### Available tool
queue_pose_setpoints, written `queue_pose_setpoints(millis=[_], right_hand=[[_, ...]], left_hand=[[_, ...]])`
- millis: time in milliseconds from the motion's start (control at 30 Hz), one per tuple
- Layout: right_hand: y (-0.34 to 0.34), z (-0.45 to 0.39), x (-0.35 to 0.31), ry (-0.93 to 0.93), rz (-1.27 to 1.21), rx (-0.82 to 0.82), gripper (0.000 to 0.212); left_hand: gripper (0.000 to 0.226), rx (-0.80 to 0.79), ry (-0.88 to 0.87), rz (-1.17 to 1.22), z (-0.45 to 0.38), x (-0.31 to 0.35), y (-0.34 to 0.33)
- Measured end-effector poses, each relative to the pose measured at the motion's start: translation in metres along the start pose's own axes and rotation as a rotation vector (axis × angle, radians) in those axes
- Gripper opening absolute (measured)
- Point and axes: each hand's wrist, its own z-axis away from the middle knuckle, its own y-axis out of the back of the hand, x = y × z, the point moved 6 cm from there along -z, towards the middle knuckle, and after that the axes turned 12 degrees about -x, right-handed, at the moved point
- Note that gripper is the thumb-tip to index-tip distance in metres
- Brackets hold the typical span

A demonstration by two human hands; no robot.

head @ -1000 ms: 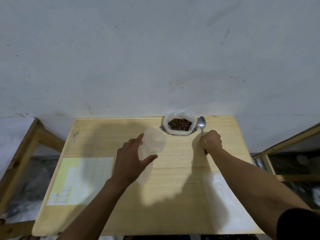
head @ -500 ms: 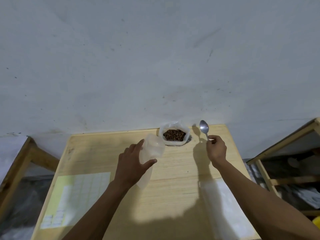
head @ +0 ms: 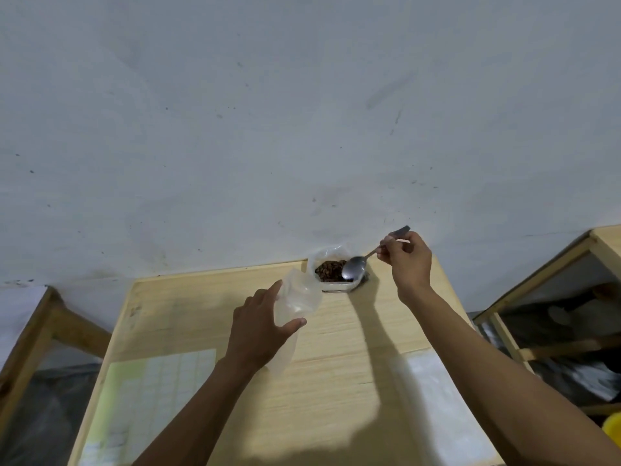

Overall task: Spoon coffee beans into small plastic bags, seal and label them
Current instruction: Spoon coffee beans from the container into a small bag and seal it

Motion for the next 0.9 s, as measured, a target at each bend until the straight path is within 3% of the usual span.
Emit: queue_pose_setpoints(millis=[167,300,433,633,900], right_hand=[[-0.017,0.000,0.023,-0.014,0.003,0.051,0.014],[-0.021,0.001,0.064,-0.110,0.131,0.027,0.018],[-0.021,0.013,0.092,-0.240,0.214,0.103,0.019],[-0.026,0.018,0.104,-0.422,0.119,0.174,0.022],[-0.013,0.015,0.089,-0.425,0.046,0.226,0.020]], left_hand=[[0.084,0.004,0.014,-0.013,0.004,-0.009,0.000],[0.085,0.008,0.030,-0.019,0.007,-0.019,-0.002],[0.090,0.008,0.041,-0.014,0.011,-0.026,-0.006],[0.089,-0.011,0.053,-0.022,0.013,-0.029,-0.013],[0.088,0.006,0.046,-0.046,0.004,-0.022,-0.011]])
